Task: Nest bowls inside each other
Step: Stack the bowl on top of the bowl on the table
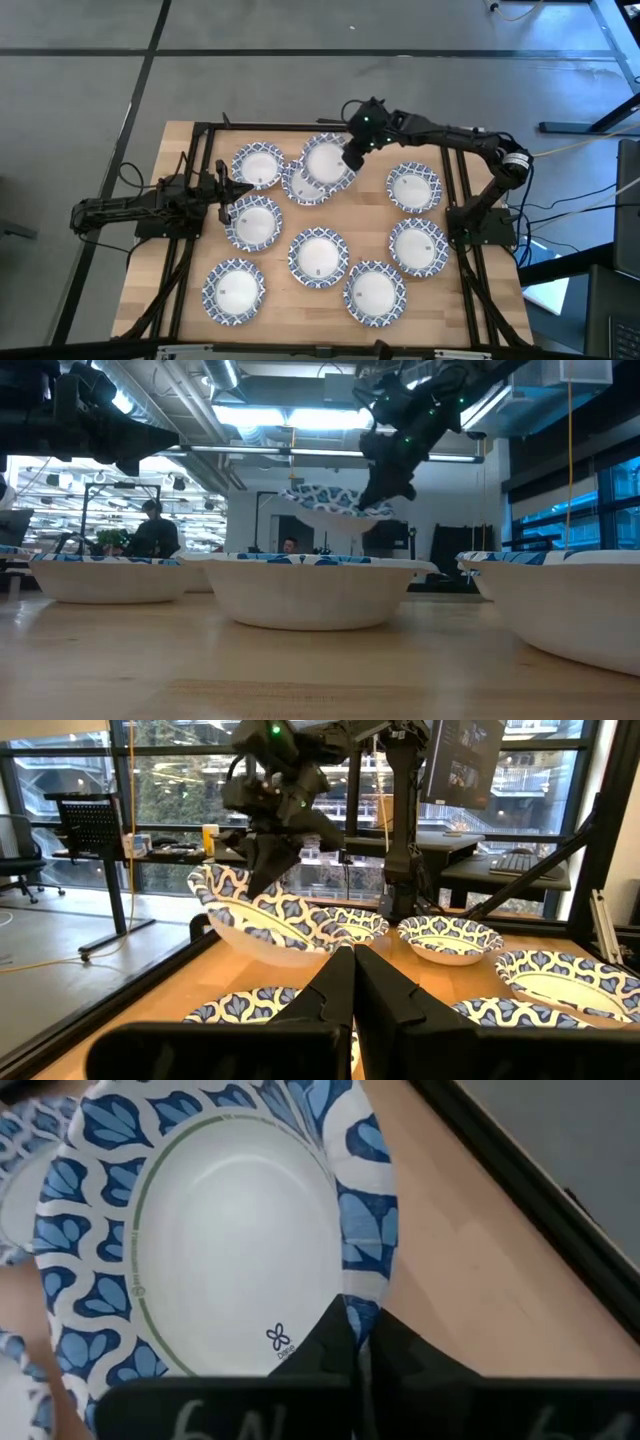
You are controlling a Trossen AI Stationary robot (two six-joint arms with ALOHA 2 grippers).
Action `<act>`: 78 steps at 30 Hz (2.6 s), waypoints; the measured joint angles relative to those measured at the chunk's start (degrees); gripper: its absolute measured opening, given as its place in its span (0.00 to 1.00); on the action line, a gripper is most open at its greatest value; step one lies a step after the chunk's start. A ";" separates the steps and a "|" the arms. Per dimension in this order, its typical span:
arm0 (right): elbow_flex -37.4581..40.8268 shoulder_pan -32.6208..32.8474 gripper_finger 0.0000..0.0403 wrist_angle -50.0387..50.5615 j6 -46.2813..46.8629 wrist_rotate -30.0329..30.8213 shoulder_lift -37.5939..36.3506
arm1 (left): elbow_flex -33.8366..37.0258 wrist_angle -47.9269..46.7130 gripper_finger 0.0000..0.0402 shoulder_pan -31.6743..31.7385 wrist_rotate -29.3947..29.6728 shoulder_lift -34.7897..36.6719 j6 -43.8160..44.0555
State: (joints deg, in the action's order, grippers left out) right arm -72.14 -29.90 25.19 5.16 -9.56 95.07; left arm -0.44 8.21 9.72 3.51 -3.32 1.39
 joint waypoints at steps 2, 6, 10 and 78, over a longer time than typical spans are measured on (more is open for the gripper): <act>0.00 0.63 0.01 -1.70 0.54 -0.02 0.02 | -0.01 0.02 0.00 0.00 0.00 0.01 0.00; -0.09 1.65 0.01 -4.75 1.26 -0.28 1.81 | -0.01 0.02 0.00 0.00 0.00 0.01 0.00; -0.09 2.18 0.01 -6.99 2.15 -3.76 5.25 | -0.01 0.02 0.00 0.02 0.00 0.00 0.00; -6.67 0.62 0.50 3.75 -4.90 -1.87 7.49 | -0.01 -0.01 0.00 0.01 0.02 0.00 -0.03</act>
State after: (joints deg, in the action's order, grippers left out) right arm -78.81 -29.28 28.94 0.27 -11.43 102.55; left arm -0.45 8.20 9.73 3.53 -3.32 1.36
